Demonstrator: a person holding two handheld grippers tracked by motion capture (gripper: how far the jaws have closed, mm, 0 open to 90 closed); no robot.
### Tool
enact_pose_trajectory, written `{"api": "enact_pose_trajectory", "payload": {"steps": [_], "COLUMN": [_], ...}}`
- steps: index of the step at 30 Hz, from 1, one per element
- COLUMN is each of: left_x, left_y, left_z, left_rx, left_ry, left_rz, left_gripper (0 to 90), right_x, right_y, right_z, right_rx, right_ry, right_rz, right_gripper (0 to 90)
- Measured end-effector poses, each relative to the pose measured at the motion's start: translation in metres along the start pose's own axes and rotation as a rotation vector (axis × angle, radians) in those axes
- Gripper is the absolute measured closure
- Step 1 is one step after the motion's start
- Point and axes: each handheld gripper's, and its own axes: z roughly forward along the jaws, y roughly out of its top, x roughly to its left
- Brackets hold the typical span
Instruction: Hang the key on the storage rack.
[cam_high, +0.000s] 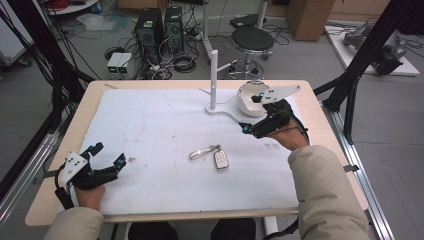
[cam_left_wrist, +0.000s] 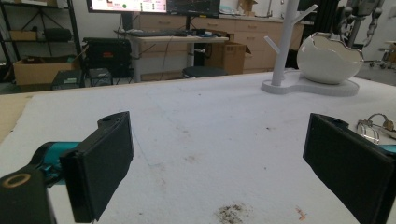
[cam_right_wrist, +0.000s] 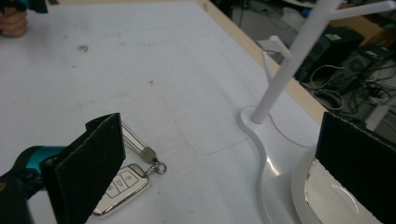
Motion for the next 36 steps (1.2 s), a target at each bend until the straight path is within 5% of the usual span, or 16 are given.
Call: {"api": "enact_pose_trajectory", "payload": {"steps": [12, 29, 36], "left_x": [-0.001, 0.0, 0.0], "left_y": [0.0, 0.0, 0.0], "left_z": [0.0, 0.0, 0.0], "left_rx": [-0.001, -0.008, -0.007], "left_ry": [0.0, -0.001, 0.0], "left_rz": [0.002, -0.007, -0.006], "left_gripper": [9.0, 8.9, 8.9], "right_x": [0.004, 0.02, 0.024], "right_y": [0.03, 0.018, 0.011], "right_z": [0.067, 0.14, 0.155], "right_rx": [0.199, 0.445, 0.484], "right_ry": [0.222, 0.371, 0.408], "right_rz": [-0.14, -0.25, -0.287], "right_gripper": [0.6, 0.6, 0.6]}}
